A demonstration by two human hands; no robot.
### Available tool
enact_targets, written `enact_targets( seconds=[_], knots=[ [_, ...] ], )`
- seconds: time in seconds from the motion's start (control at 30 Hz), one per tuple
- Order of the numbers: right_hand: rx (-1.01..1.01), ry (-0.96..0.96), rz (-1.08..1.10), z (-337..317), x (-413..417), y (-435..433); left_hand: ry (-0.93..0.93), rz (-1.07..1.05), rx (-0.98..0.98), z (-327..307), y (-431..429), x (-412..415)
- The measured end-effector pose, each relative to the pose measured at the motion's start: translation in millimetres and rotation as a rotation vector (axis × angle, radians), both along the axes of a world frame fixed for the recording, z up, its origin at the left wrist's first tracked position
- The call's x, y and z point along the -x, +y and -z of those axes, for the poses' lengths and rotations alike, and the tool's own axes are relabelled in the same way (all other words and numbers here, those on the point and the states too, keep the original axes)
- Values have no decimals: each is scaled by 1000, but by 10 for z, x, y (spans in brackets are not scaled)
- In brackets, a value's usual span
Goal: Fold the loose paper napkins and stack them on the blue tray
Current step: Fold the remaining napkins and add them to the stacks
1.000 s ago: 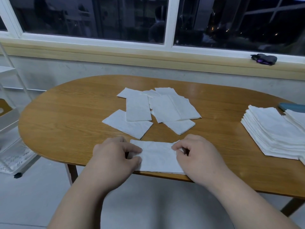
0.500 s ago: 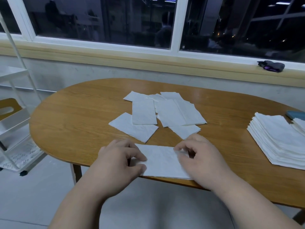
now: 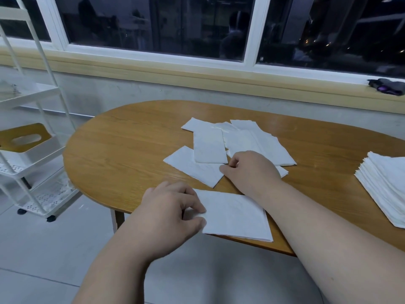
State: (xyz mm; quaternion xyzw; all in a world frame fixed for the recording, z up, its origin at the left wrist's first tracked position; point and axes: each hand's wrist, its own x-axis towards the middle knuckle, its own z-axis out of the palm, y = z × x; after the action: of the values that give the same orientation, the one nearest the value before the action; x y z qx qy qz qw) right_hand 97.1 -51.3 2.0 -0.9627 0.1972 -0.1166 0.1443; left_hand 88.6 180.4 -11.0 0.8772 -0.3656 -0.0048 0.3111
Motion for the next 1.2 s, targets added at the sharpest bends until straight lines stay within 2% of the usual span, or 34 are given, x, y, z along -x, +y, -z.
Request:
enact_targets(
  seconds=[0.23, 0.33, 0.47, 0.53, 0.6, 0.7, 0.83, 0.93, 1.0, 1.2],
  knots=[
    [-105, -65, -39, -27, -14, 71, -7, 21, 14, 1, 12, -17],
    [-243, -207, -11, -158, 100, 111, -3, 17, 31, 2, 15, -8],
    [-543, -426, -24, -323, 392, 86, -7, 15, 29, 7, 3, 4],
    [-618, -607, -10, -335, 604, 4, -18, 24, 22, 12, -24, 9],
    [-657, -688, 10, -301, 817, -96, -25, 25, 11, 21, -44, 14],
    [-649, -577, 39, -202, 1017, -246, -17, 20, 28, 22, -60, 25],
    [-446, -344, 22, -156, 1078, -305, -11, 6, 72, 2, -110, 67],
    [-353, -391, -32, -247, 1076, -230, -20, 15, 95, 7, -143, 90],
    [-373, -454, -82, -358, 1078, -143, 20, 22, 137, 1, -133, 94],
    [-666, -583, -304, -593, 1109, 195, 165, 8, 254, -67, -108, 115]
  ],
)
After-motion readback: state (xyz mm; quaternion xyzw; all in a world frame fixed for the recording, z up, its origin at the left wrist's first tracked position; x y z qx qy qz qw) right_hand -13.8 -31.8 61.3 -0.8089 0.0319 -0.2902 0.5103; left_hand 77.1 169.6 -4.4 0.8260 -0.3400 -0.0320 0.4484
